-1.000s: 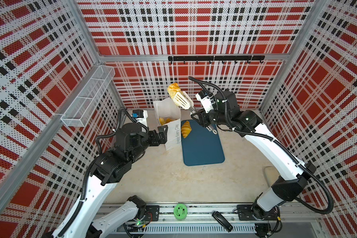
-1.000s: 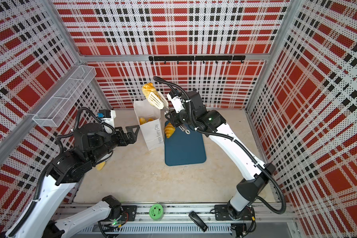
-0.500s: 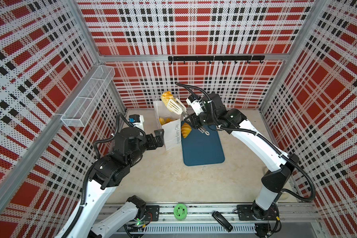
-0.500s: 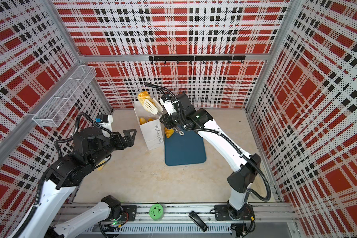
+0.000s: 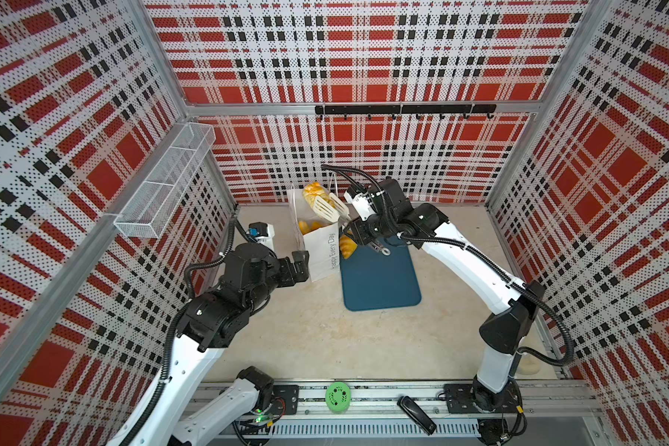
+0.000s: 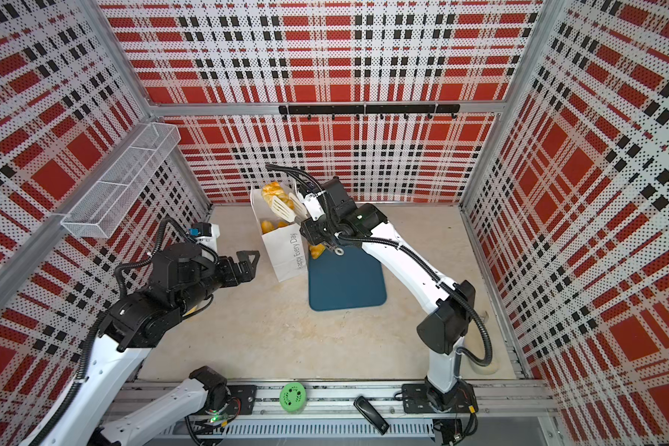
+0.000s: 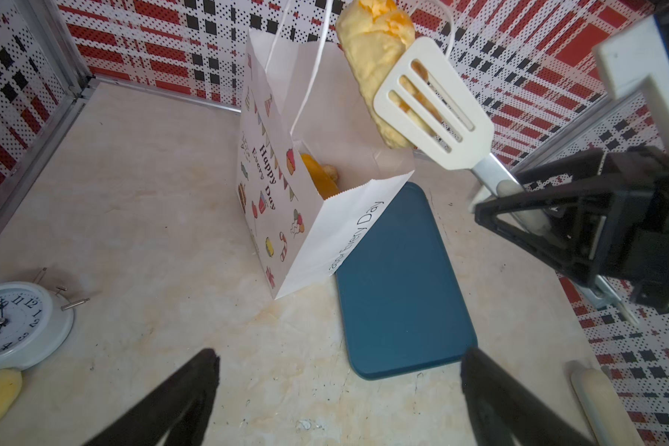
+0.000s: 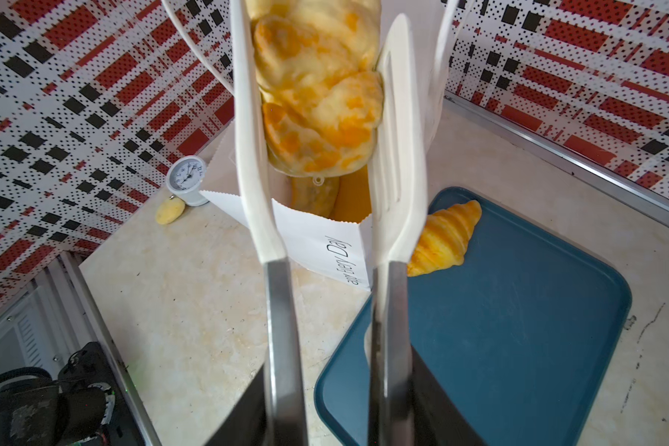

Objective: Place the fake bread into the paper bag
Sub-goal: 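Open the tongs to drop the flaky pastry into the bag, then move the empty tongs down to the croissant on the tray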

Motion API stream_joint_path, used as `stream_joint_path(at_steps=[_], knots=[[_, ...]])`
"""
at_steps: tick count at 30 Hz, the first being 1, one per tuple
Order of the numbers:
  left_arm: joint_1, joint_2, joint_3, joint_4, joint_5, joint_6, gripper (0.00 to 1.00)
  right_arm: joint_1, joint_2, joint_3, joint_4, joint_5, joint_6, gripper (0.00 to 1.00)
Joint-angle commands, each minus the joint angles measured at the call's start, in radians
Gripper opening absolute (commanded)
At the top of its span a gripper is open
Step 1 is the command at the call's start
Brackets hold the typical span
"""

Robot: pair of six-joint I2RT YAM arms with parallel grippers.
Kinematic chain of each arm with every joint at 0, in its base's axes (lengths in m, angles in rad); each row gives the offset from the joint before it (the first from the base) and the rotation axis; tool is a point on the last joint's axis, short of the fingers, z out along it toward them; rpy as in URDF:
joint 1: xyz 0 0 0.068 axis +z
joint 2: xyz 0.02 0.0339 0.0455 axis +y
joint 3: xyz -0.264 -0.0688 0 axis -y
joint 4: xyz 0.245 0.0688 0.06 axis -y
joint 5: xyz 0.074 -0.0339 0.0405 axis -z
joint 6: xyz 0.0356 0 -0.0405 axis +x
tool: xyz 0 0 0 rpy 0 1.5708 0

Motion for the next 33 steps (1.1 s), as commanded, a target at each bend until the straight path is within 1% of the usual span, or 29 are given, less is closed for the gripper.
stream_joint_path(at_steps=[1,4,13,15,16,22,28,33], knots=[[0.009,-0.013,-0.021,0.003,0.026,-0.027,0.99,0.006,0.008,0.053,0.031,0.021,-0.014,0.51],[0.008,-0.019,-0.034,0.007,0.026,-0.037,0.99,0.005,0.013,0.060,0.020,0.028,-0.017,0.56],[-0.003,-0.024,-0.038,0.008,0.007,-0.037,0.99,0.008,-0.013,0.073,0.003,0.043,-0.025,0.57],[-0.020,-0.025,-0.041,-0.001,-0.029,-0.042,0.99,0.009,-0.034,0.058,0.004,0.054,-0.027,0.57],[-0.035,-0.025,-0.043,-0.007,-0.064,-0.049,0.99,0.009,-0.050,0.047,0.004,0.063,-0.029,0.57],[-0.164,-0.034,-0.055,-0.029,-0.261,-0.095,0.99,0.009,-0.162,-0.075,0.021,0.129,-0.018,0.58],[-0.248,-0.047,-0.087,-0.028,-0.345,-0.139,0.99,0.006,-0.265,-0.212,0.041,0.220,-0.002,0.58],[-0.303,-0.054,-0.121,-0.021,-0.391,-0.185,0.99,-0.018,-0.317,-0.287,0.038,0.257,0.014,0.59]])
